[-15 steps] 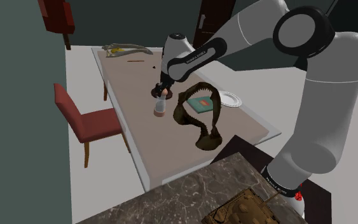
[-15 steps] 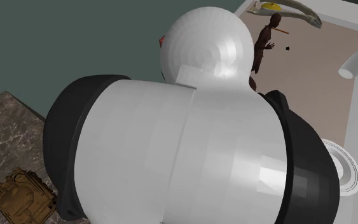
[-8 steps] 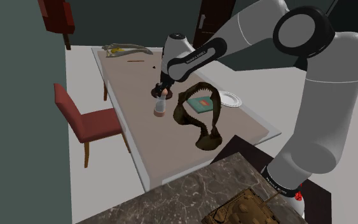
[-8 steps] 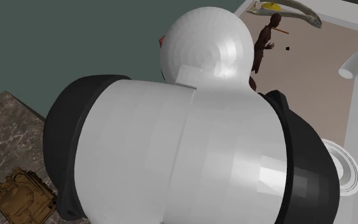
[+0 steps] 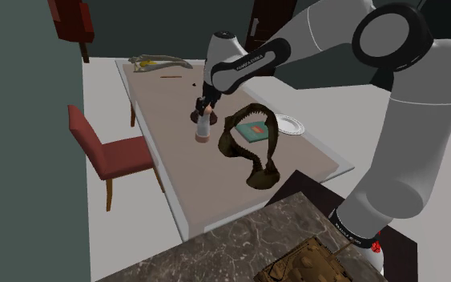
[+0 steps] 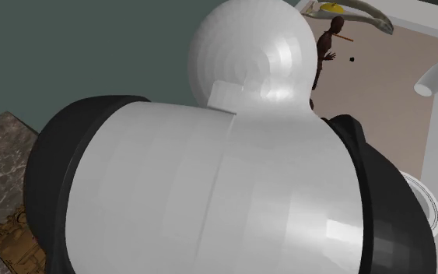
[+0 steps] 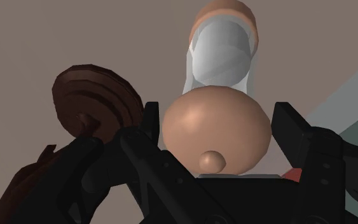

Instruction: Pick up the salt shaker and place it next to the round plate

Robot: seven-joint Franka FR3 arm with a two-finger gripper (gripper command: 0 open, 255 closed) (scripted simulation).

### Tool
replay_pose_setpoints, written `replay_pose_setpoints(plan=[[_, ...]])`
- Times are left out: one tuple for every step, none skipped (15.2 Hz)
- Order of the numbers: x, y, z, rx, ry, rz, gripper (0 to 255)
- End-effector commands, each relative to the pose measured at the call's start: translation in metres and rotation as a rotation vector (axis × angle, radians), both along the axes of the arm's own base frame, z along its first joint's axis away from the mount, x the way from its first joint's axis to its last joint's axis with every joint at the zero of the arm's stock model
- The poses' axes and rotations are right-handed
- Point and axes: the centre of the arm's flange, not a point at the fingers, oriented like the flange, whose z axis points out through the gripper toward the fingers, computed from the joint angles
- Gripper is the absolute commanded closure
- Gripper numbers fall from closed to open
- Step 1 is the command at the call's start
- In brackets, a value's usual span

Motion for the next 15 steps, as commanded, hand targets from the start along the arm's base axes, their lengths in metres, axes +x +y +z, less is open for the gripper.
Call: replay_pose_setpoints(plan=[[-0.001,0.0,0.01,0.0,0.0,0.0,255],[-0.001,0.0,0.015,0.0,0.0,0.0,255],[-0.001,0.0,0.021,0.0,0.0,0.0,255],[-0.001,0.0,0.026,0.0,0.0,0.0,255],[-0.001,0.0,0.031,0.0,0.0,0.0,255],[-0.001,0.0,0.036,0.0,0.0,0.0,255],[-0.001,0.0,0.042,0.0,0.0,0.0,255],[-0.001,0.0,0.047,0.0,0.0,0.0,255],[-0.001,0.0,0.052,0.0,0.0,0.0,255],[-0.001,0.0,0.057,0.0,0.0,0.0,255],[-0.001,0.0,0.063,0.0,0.0,0.0,255],[-0.001,0.0,0.068,0.0,0.0,0.0,255],[-0.001,0.0,0.073,0.0,0.0,0.0,255],[-0.001,0.0,0.079,0.0,0.0,0.0,255],[-0.001,0.0,0.084,0.0,0.0,0.0,255]])
